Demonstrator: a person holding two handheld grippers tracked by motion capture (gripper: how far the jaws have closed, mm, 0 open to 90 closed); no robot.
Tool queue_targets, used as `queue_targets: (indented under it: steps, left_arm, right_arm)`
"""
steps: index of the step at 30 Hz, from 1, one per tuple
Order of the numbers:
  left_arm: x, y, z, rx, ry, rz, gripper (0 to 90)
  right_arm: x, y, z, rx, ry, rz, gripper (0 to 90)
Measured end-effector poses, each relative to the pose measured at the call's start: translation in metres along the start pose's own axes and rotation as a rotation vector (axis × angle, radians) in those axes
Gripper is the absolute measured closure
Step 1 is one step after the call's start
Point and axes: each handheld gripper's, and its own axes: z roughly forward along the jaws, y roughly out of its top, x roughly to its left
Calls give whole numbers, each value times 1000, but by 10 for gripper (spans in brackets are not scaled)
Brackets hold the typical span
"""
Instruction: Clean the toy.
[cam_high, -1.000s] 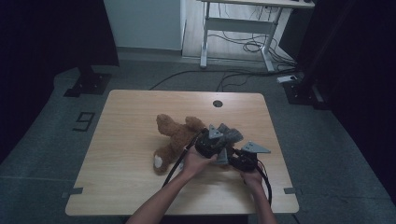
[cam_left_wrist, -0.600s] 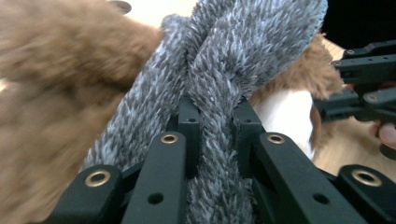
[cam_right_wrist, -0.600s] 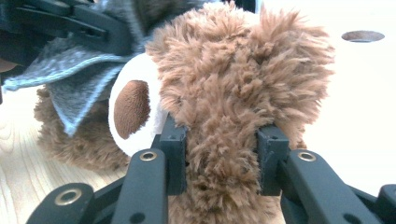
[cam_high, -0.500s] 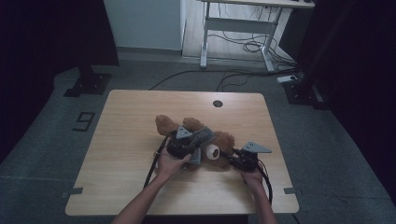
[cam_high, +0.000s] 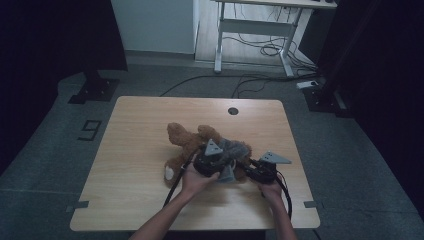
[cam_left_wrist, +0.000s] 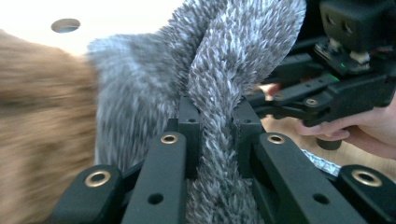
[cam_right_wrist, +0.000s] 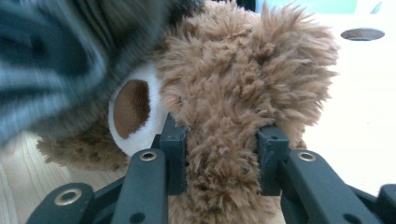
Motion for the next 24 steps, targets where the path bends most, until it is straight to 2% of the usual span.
queue_targets:
  steps: [1, 4, 7, 8, 11, 15, 18, 19, 24]
  left_arm:
    - [-3, -1, 3, 1, 14, 16, 778]
    - [3, -5, 2, -5, 15, -8, 778]
    - [14, -14, -6, 23, 74, -9, 779]
    - [22, -21, -10, 30, 83, -24, 779]
    - [39, -33, -21, 14, 50, -93, 780]
    - [47, -39, -40, -14, 75, -97, 779]
    - [52, -42, -48, -23, 90, -101, 778]
    - [61, -47, -58, -34, 101, -121, 778]
    - [91, -59, -77, -48, 157, -186, 777]
  right_arm:
    - [0, 0, 0, 3, -3, 0, 631]
    - [-2, -2, -1, -1, -2, 14, 630]
    - [-3, -2, -1, -5, 3, 17, 627]
    - [-3, -2, -1, -5, 7, 19, 627]
    - [-4, -2, -1, -7, 13, 20, 626]
    - [-4, -2, -1, -9, 15, 26, 626]
    - [-5, -3, -1, -13, 18, 27, 626]
    - [-4, -3, -1, -14, 18, 26, 626]
    - [-4, -3, -1, -13, 19, 23, 626]
